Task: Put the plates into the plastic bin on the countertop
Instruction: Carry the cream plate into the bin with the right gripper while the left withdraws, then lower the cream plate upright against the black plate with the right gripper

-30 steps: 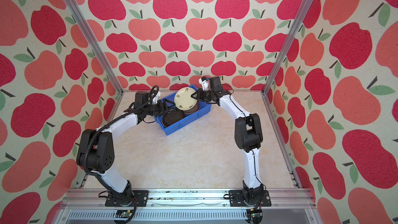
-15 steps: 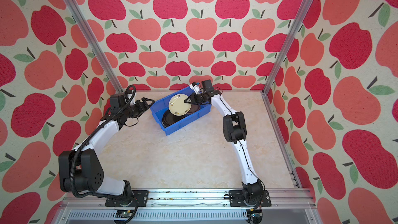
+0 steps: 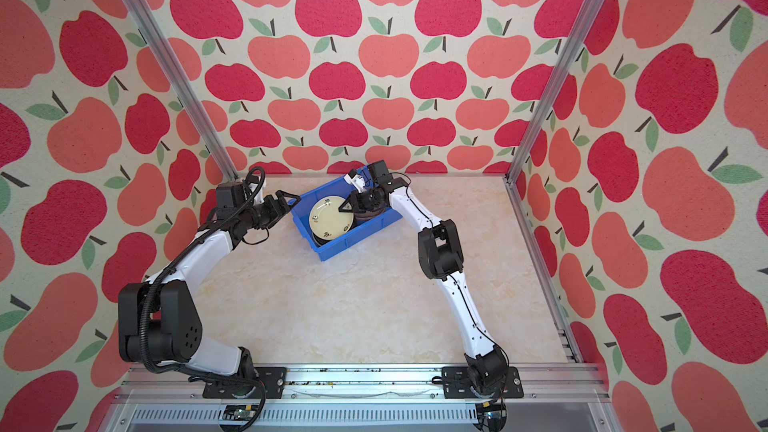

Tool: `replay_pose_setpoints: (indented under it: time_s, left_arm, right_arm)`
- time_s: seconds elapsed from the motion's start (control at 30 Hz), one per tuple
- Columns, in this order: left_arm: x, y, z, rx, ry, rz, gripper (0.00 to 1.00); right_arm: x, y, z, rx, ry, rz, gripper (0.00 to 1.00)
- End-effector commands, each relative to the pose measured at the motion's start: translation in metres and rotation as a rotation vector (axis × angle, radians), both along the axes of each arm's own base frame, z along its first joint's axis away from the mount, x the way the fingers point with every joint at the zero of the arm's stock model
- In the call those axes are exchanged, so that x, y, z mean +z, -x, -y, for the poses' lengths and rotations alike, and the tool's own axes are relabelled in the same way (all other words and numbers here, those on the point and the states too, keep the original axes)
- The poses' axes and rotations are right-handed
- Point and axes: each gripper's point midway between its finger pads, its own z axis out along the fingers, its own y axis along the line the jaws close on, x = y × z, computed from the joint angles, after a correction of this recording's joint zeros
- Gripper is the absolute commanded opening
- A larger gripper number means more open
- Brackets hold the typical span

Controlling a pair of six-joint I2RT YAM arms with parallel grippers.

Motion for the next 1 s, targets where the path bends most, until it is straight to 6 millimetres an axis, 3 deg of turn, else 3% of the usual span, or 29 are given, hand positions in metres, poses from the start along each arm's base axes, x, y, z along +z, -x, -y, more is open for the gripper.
replay_pose_setpoints:
  time_s: [0.0, 0.23, 0.4, 0.53, 0.97]
  left_arm:
    - [-0.008, -0.001, 0.003, -0.025, 0.013, -0.009, 0.88]
    - [-0.011, -0.001, 0.003, -0.026, 0.015, -0.017, 0.88]
    - [-0.014, -0.002, 0.007, -0.034, 0.023, -0.026, 0.88]
    - [-0.013, -0.003, 0.01, -0.043, 0.027, -0.023, 0.88]
    - [-0.016, -0.006, 0.034, -0.086, 0.043, -0.028, 0.89]
  right_arm:
    - [-0.01, -0.001, 0.004, 0.008, 0.035, 0.011, 0.0]
    - [-0.022, 0.008, -0.001, 0.027, 0.091, 0.028, 0.0]
    - [-0.024, 0.013, 0.0, 0.032, 0.155, 0.08, 0.25]
    - [-0.02, 0.009, 0.004, 0.006, 0.214, 0.139, 0.35]
    - [0.009, -0.005, 0.019, -0.071, 0.304, 0.29, 0.48]
